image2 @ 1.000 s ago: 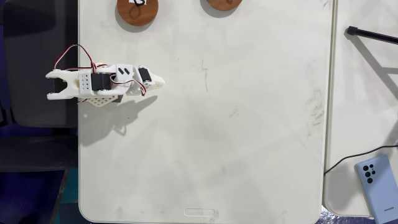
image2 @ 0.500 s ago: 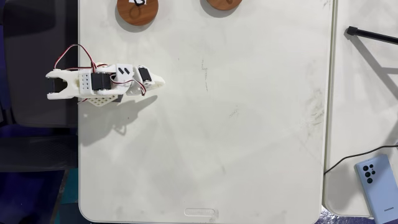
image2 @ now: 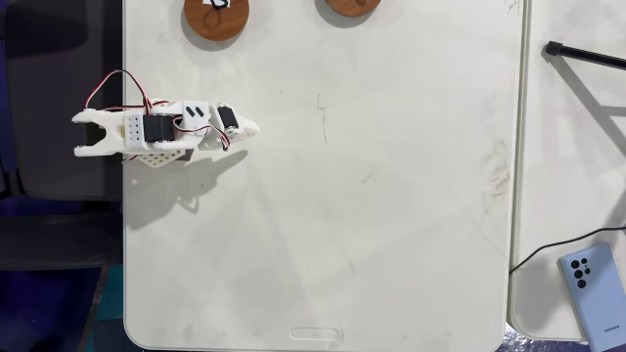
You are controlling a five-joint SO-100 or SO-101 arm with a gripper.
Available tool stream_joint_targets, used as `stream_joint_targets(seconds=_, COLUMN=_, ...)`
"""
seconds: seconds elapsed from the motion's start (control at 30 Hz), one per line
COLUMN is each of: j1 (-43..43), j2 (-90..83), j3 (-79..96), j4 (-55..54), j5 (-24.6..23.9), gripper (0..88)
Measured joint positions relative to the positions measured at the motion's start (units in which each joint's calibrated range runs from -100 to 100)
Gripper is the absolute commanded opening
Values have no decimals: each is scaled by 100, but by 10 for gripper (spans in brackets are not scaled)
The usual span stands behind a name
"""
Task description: Pick the lid with the red cross and place it on the side.
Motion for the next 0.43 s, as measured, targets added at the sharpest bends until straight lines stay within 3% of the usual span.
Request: stream_joint_targets(seconds=0.43, j1=0, j2=0, j3=0, j4=0, j5=16, gripper=7)
